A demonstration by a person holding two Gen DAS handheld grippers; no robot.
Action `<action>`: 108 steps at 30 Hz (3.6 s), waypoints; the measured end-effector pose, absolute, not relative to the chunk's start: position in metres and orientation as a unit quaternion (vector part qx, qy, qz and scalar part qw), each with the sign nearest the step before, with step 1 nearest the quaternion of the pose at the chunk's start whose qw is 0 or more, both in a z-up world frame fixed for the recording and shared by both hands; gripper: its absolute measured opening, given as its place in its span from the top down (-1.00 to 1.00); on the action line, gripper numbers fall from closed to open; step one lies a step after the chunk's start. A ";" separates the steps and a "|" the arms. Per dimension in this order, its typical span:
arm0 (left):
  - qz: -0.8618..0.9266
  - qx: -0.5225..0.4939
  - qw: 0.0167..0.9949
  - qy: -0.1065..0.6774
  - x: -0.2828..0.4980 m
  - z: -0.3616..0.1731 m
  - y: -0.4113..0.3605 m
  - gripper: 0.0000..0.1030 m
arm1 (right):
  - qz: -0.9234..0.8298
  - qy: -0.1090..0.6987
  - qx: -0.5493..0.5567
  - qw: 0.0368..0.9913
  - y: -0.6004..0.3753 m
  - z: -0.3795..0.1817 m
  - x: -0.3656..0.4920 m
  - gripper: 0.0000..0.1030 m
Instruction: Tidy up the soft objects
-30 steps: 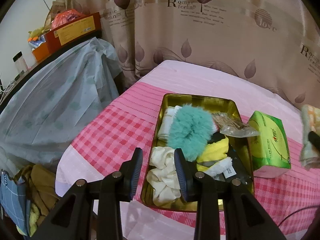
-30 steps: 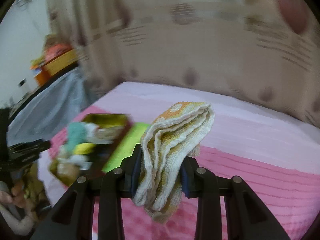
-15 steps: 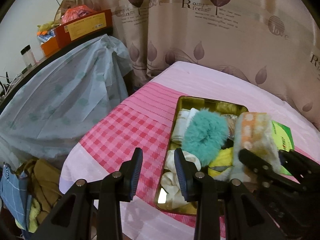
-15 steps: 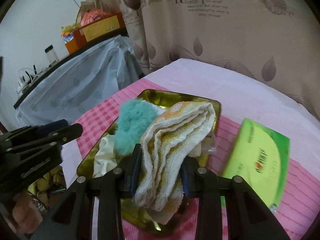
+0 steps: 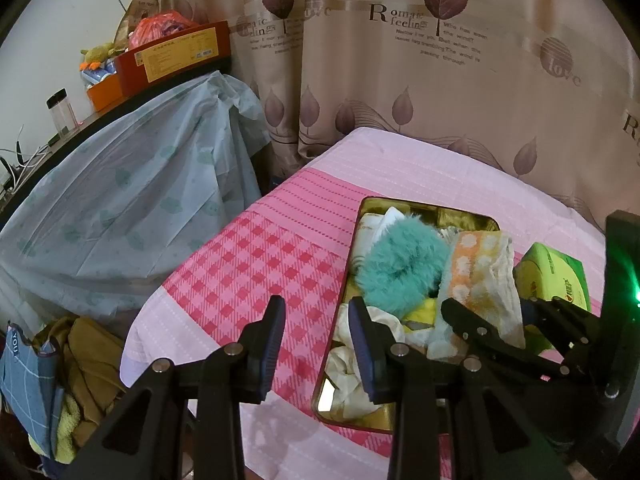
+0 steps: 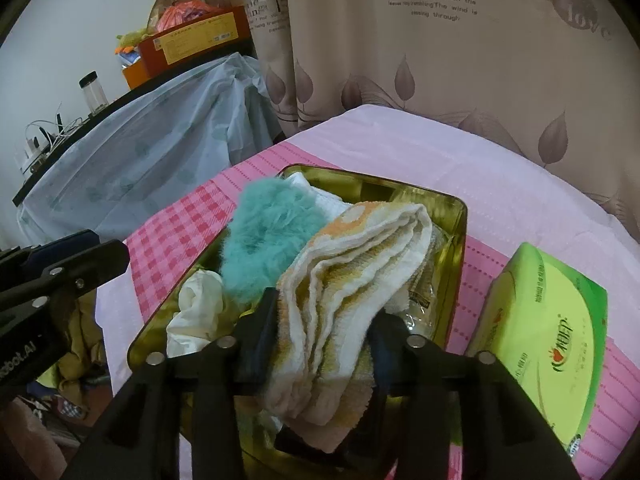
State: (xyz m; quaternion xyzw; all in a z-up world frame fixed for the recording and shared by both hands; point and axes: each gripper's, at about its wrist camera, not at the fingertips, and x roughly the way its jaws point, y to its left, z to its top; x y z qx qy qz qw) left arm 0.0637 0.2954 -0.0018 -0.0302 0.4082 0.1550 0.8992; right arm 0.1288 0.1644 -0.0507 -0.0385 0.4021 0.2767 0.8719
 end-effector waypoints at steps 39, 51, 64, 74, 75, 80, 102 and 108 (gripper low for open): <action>0.129 0.004 0.910 0.395 0.056 0.003 0.258 0.36 | 0.227 0.387 -0.041 0.893 0.114 -0.032 0.033 -0.92; 0.130 0.007 0.911 0.392 0.056 0.003 0.257 0.36 | 0.231 0.388 -0.052 0.891 0.123 -0.033 0.030 -0.92; 0.129 0.008 0.912 0.390 0.057 0.002 0.255 0.36 | 0.232 0.391 -0.054 0.889 0.125 -0.036 0.029 -0.92; 0.126 0.009 0.912 0.391 0.056 0.002 0.256 0.36 | 0.229 0.391 -0.054 0.890 0.126 -0.036 0.028 -0.92; 0.126 0.009 0.911 0.392 0.056 0.002 0.255 0.36 | 0.229 0.391 -0.054 0.890 0.126 -0.036 0.028 -0.92; 0.125 0.009 0.912 0.392 0.055 0.001 0.256 0.36 | 0.224 0.389 -0.057 0.892 0.126 -0.037 0.027 -0.94; 0.125 0.011 0.911 0.393 0.056 0.000 0.254 0.36 | 0.219 0.394 -0.056 0.891 0.123 -0.039 0.030 -0.95; 0.126 0.012 0.911 0.393 0.056 0.000 0.253 0.36 | 0.219 0.395 -0.055 0.891 0.124 -0.039 0.030 -0.96</action>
